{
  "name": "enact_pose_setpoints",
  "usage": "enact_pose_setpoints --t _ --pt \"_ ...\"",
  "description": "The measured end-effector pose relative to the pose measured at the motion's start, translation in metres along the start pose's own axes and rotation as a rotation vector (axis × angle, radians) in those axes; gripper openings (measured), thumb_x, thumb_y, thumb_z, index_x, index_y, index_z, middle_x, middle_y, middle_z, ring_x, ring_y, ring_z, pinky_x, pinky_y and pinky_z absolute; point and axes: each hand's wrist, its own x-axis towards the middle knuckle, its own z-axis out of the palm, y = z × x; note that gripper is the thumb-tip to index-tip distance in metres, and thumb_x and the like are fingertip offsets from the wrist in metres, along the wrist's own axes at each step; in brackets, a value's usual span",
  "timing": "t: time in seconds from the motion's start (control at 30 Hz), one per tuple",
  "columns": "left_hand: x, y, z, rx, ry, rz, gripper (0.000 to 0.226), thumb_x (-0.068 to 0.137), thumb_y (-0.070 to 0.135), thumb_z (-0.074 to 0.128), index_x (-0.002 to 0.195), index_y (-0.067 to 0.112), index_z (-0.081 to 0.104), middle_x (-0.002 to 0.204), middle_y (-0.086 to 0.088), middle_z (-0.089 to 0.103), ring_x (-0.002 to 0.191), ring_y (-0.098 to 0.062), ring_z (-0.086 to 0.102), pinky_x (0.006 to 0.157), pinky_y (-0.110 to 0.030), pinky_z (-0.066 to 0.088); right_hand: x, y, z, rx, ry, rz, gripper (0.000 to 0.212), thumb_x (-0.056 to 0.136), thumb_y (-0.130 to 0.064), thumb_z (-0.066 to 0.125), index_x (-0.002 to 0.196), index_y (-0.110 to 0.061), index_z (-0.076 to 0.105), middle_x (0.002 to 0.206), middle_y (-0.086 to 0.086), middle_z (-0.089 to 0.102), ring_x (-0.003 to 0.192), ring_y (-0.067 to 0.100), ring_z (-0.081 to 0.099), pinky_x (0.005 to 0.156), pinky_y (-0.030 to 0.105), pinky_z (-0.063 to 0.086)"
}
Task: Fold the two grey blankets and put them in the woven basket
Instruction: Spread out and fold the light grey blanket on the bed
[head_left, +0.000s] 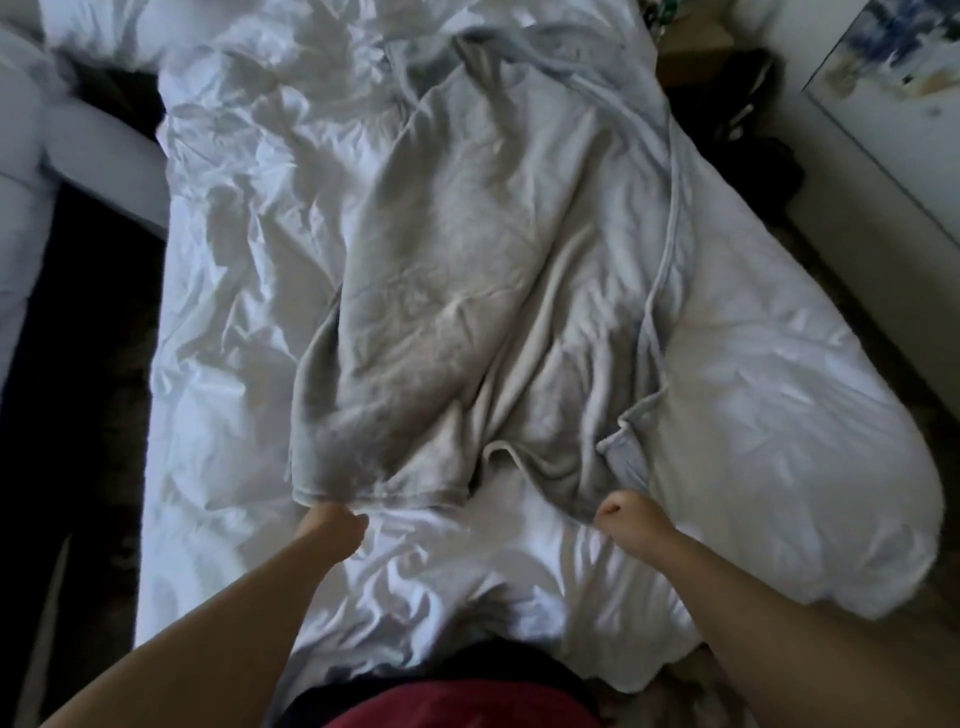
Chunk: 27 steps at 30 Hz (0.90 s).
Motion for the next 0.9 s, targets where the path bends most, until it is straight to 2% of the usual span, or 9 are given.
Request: enact_pose_setpoints --t 0.03,0.13,0.33,0.4,0.47,0.6,0.7,0.77,0.9 --pt "0.000 0.006 -0.002 -0.271 -0.035 -0.202 0.014 0.099 0.015 0.040 0.097 0.013 0.054 0.110 -0.012 0.060 0.101 -0.031 0.059 0.088 -0.037 0.047 0.006 0.002 -0.003 0.005 0.023 0.002 0.012 0.086 -0.016 0.060 0.089 -0.012 0.071 0.101 0.012 0.071 0.100 0.026 0.063 0.071 0.023 0.040" --pt "-0.008 0.004 0.002 -0.352 -0.099 -0.352 0.023 0.093 0.026 0.054 0.077 0.011 0.047 0.077 -0.011 0.052 0.064 -0.024 0.050 0.065 -0.030 0.044 0.025 0.005 -0.011 0.022 0.099 0.037 0.025 0.085 -0.015 0.062 0.109 -0.008 0.066 0.115 0.015 0.067 0.109 0.030 0.060 0.084 0.027 0.043" --pt "0.004 0.015 0.019 -0.882 -0.096 -0.499 0.020 0.092 0.026 0.056 0.078 0.014 0.049 0.077 -0.006 0.047 0.063 -0.017 0.046 0.062 -0.030 0.043 0.061 0.010 -0.021 0.025 0.218 -0.075 0.040 0.078 -0.004 0.062 0.118 -0.009 0.058 0.141 0.013 0.046 0.124 0.030 0.051 0.093 0.030 0.042" --pt "0.012 0.020 0.020 -1.059 -0.053 -0.511 0.010 0.090 0.023 0.058 0.092 0.013 0.056 0.085 -0.006 0.048 0.065 -0.015 0.046 0.063 -0.029 0.044 0.074 0.012 -0.021 0.043 0.207 -0.171 0.049 0.080 0.004 0.057 0.127 -0.007 0.053 0.152 0.008 0.033 0.140 0.023 0.034 0.107 0.030 0.033" --pt "0.021 0.021 0.019 -1.225 0.014 -0.505 0.034 0.091 0.023 0.059 0.123 0.012 0.056 0.107 -0.008 0.056 0.081 -0.017 0.054 0.081 -0.033 0.046 0.086 0.012 -0.023 0.019 0.205 -0.193 0.058 0.084 0.002 0.057 0.139 -0.005 0.043 0.154 0.010 0.031 0.143 0.023 0.029 0.112 0.030 0.028" --pt "0.036 0.026 0.011 -1.398 0.075 -0.494 0.025 0.092 0.026 0.056 0.117 0.027 0.055 0.138 0.001 0.051 0.126 -0.014 0.050 0.097 -0.033 0.038 0.102 0.009 -0.031 -0.006 0.152 -0.148 0.057 0.087 -0.007 0.060 0.142 -0.010 0.042 0.142 0.012 0.046 0.132 0.028 0.043 0.104 0.032 0.036" --pt "0.047 0.028 0.007 -1.477 0.057 -0.469 0.011 0.091 0.030 0.058 0.102 0.029 0.057 0.100 0.009 0.061 0.101 -0.009 0.058 0.094 -0.029 0.040 0.111 0.004 -0.040 -0.203 0.022 -0.073 0.025 0.093 -0.027 0.056 0.109 -0.009 0.066 0.121 0.017 0.063 0.112 0.033 0.057 0.086 0.031 0.044" --pt "0.051 0.033 0.001 -1.496 0.087 -0.425 0.007 0.088 0.024 0.061 0.094 0.026 0.060 0.085 0.008 0.059 0.082 -0.007 0.059 0.086 -0.027 0.046 0.111 -0.002 -0.047 -0.249 -0.043 -0.038 0.029 0.094 -0.036 0.054 0.085 -0.011 0.065 0.107 0.017 0.067 0.102 0.032 0.060 0.075 0.029 0.043" --pt "0.055 0.055 -0.026 -1.632 0.188 -0.288 0.016 0.082 0.001 0.049 0.083 0.015 0.057 0.083 -0.001 0.057 0.071 -0.010 0.058 0.067 -0.021 0.049 0.105 -0.028 -0.061 0.051 0.155 -0.160 0.015 0.088 -0.017 0.066 0.092 -0.003 0.067 0.095 0.016 0.063 0.095 0.033 0.061 0.071 0.024 0.036"
